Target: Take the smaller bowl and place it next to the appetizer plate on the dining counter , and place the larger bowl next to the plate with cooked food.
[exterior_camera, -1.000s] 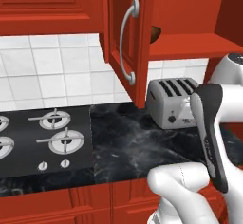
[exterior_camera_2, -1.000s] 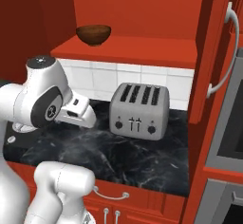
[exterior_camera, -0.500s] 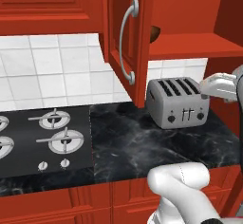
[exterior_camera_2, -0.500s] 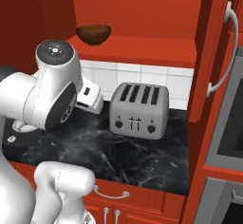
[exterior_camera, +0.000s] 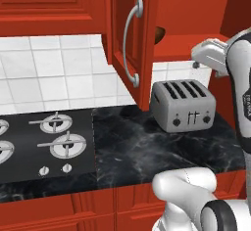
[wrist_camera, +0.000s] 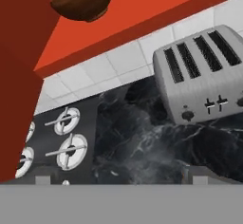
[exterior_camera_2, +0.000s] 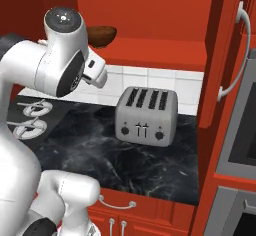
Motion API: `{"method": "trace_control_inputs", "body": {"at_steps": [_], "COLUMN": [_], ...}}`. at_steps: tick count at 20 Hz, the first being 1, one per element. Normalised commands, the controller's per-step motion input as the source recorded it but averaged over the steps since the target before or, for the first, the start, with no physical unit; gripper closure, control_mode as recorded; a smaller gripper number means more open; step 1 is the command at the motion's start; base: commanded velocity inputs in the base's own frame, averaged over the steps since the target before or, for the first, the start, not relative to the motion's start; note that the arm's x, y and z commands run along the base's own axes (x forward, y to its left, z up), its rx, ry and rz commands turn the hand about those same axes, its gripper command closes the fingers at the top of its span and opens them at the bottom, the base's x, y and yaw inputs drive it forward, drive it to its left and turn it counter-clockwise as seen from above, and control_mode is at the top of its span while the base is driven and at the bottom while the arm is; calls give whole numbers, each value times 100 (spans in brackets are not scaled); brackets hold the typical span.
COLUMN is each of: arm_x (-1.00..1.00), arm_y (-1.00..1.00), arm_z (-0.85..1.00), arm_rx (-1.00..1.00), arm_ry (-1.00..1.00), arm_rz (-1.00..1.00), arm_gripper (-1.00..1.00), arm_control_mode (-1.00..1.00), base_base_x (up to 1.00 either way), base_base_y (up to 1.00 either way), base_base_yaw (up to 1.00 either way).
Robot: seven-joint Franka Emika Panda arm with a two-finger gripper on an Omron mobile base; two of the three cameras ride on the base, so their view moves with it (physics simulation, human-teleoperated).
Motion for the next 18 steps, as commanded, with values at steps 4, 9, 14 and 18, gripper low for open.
{"method": "trace_control_inputs", "body": {"at_steps": [4,9,14,18], "arm_x": [95,78,45,77], "arm_y": [0,0,0,4], "arm_z": [8,7,32,18], "arm_rx": [15,16,12,0], "arm_ry": [-6,-11,-16,0], "arm_rz": [-7,-3,0,0], "arm_gripper": [-100,-100,-100,-100], "arm_control_mode": [-100,-100,-100,-100], "base_base_x": [0,0,0,0], "base_base_y": [0,0,0,0], "base_base_yaw": [0,0,0,0]}}
